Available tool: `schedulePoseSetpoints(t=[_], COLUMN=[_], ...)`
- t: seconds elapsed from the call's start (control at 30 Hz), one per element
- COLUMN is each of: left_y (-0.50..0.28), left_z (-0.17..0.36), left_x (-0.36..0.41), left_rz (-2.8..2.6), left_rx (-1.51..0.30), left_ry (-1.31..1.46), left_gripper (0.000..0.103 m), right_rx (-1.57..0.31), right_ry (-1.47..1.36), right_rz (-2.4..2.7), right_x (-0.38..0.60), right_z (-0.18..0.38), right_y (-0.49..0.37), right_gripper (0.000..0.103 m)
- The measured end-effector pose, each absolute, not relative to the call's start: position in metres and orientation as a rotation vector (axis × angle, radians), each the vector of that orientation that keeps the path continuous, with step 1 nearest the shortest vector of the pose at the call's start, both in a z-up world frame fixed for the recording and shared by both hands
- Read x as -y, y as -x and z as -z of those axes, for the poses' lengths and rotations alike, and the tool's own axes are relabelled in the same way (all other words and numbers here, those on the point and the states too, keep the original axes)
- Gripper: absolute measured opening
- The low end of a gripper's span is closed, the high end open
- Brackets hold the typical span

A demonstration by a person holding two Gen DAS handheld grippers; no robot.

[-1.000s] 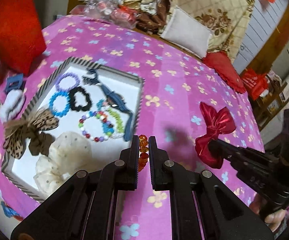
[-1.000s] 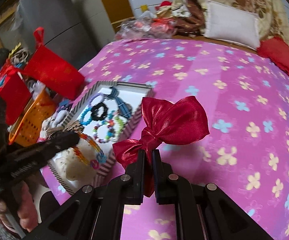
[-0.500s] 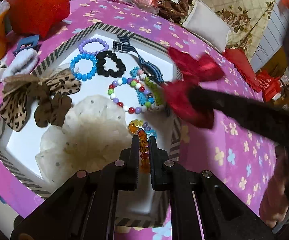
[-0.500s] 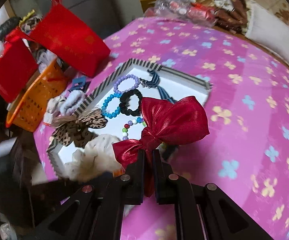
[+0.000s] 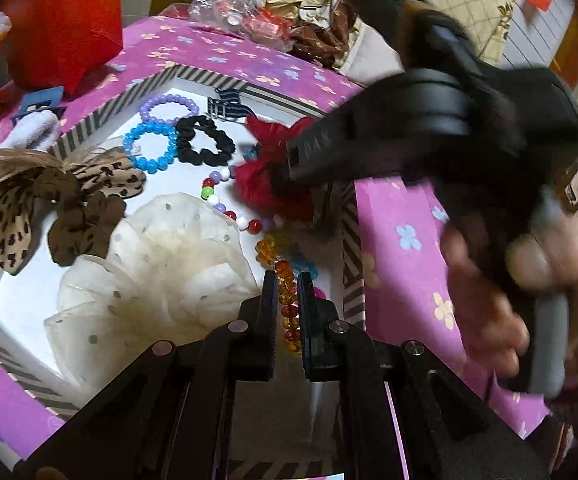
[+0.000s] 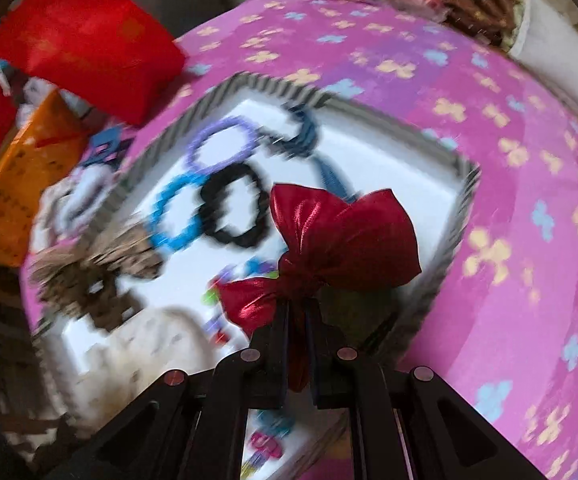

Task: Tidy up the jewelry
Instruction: 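Carry the orange bracelet and red bow into the tray with both tools, then open both tools over the tray and withdraw them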

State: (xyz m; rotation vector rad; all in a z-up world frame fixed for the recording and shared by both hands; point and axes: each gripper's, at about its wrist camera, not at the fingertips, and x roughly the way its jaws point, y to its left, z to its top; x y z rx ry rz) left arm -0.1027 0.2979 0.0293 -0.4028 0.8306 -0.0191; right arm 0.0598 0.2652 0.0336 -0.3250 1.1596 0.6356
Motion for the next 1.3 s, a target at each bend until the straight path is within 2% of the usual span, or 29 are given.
schedulePoseSetpoints(t=[0.2,0.47,0.53,0.6,0.63,0.87,0.97,1.03,1.07,1.1,1.3], left_y=[0.099,0.110,0.116,0.123,0.125,0.129,0.129,0.129,0.129,0.128,0.126], left_z=[-0.025,-0.037,-0.041,-0.044,-0.046,-0.046,-0.046,-0.047,-0.046,-0.046,-0.043], left_x=[-0.301,-0.307,-0.307,-0.306,-0.304,-0.299,-0.300,-0.299,-0.299,-0.299,-0.297], left_rz=[0.040,0.083,0.082,0.081,0.078,0.055,0.052,0.056,0.056,0.055,0.015], left_rx=[-0.826,-0.762,-0.743,-0.719,-0.706,-0.701,-0.699,-0.697,-0.696,-0.696,-0.704], left_ry=[0.411,0.449,0.448,0.444,0.433,0.373,0.367,0.368,0.366,0.362,0.320], left_gripper=[0.008,0.009,0.013,0.024,0.026,0.030,0.031,0.036,0.039,0.039,0.040], right_rx=[-1.131,-1.152,-1.151,-1.159,-1.178,-1.273,-1.295,-1.303,-1.307,-1.307,-1.198], right_ry=[0.302,0.266,0.291,0.299,0.284,0.232,0.199,0.172,0.153,0.138,0.081], right_rz=[-0.565,-0.696,-0.701,-0.715,-0.733,-0.756,-0.794,-0.824,-0.839,-0.849,-0.839], right_x=[-0.259,-0.256,-0.263,-0.272,-0.277,-0.289,-0.282,-0.276,-0.273,-0.270,-0.246], right_z=[-0.041,-0.060,-0.056,-0.053,-0.050,-0.032,-0.036,-0.039,-0.041,-0.042,-0.072], right_y=[-0.087,-0.041,-0.033,-0.030,-0.030,-0.045,-0.048,-0.049,-0.048,-0.048,-0.038], right_gripper=[0.007,0.007,0.007,0.007,0.007,0.009,0.016,0.028,0.038,0.042,0.042])
